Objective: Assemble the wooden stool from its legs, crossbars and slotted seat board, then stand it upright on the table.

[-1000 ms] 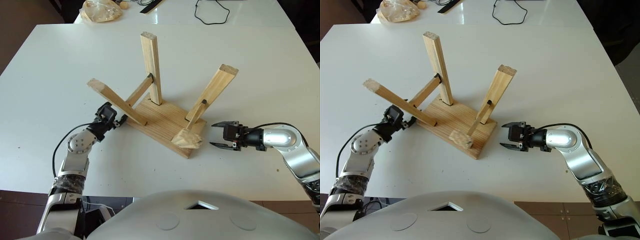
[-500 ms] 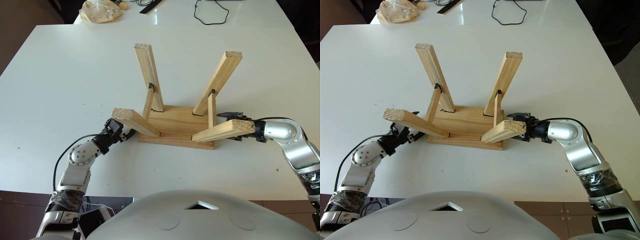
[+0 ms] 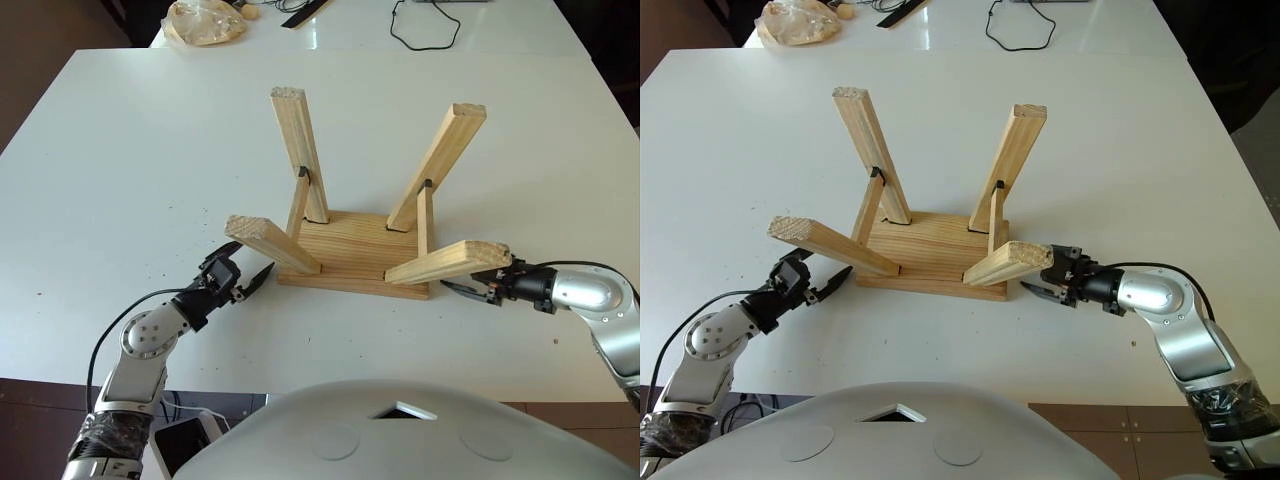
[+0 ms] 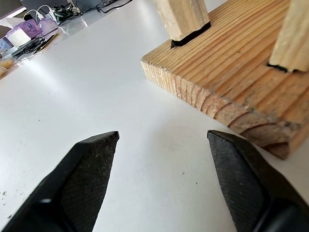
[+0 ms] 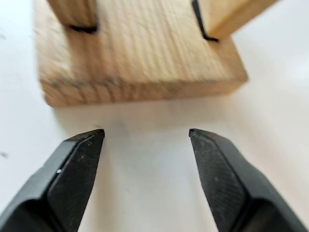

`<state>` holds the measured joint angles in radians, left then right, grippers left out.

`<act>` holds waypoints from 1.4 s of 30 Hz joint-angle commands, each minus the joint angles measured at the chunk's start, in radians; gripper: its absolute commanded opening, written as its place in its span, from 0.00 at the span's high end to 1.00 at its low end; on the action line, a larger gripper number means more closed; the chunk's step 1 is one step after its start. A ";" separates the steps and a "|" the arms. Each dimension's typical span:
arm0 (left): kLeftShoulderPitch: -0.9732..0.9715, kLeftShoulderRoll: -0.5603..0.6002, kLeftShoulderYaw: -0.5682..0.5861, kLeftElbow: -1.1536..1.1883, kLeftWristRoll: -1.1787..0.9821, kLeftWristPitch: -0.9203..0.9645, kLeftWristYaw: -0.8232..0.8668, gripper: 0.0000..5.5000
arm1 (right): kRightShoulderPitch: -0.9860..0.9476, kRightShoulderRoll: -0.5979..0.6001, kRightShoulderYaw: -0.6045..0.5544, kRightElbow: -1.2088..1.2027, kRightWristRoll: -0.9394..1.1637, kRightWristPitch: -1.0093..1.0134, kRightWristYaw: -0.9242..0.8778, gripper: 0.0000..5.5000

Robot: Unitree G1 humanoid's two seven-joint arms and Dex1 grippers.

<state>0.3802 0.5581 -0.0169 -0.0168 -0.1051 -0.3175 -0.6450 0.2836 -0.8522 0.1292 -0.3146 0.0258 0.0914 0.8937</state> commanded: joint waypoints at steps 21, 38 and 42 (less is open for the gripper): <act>0.180 0.108 0.042 -0.415 -0.296 0.293 -0.138 0.38 | 0.106 -0.048 -0.160 -0.309 0.242 0.212 0.124 0.40; 0.231 0.136 0.130 -0.546 -0.407 0.399 -0.196 0.38 | 0.087 -0.066 -0.238 -0.345 0.277 0.221 0.174 0.40; 0.237 0.158 0.149 -0.571 -0.424 0.426 -0.220 0.38 | 0.082 -0.071 -0.247 -0.359 0.287 0.225 0.183 0.40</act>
<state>0.6228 0.7040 0.1590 -0.5091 -0.4784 0.1055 -0.7965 0.3895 -0.9363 -0.1369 -0.6130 0.2383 0.3261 1.0581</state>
